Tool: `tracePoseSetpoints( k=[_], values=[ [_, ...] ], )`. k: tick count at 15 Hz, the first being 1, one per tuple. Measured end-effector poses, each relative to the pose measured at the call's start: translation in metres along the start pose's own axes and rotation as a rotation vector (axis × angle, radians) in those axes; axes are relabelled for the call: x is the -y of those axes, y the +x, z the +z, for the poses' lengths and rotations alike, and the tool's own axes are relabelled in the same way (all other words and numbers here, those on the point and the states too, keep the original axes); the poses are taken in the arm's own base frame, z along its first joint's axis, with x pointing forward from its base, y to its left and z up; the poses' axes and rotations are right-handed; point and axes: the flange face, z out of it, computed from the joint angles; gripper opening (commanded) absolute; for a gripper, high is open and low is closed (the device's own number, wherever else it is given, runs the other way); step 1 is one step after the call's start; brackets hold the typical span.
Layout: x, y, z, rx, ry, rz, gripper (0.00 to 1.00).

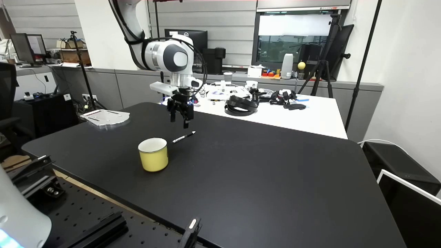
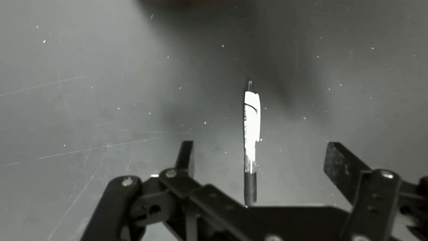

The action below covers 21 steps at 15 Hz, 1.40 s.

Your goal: Put the pen into the cup.

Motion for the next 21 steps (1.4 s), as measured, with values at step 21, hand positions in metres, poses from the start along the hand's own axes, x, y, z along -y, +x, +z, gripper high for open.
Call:
tracePoseSetpoints(
  k=[21],
  values=[
    [-0.002, 0.007, 0.049, -0.113, 0.031, 0.016, 1.0]
  ],
)
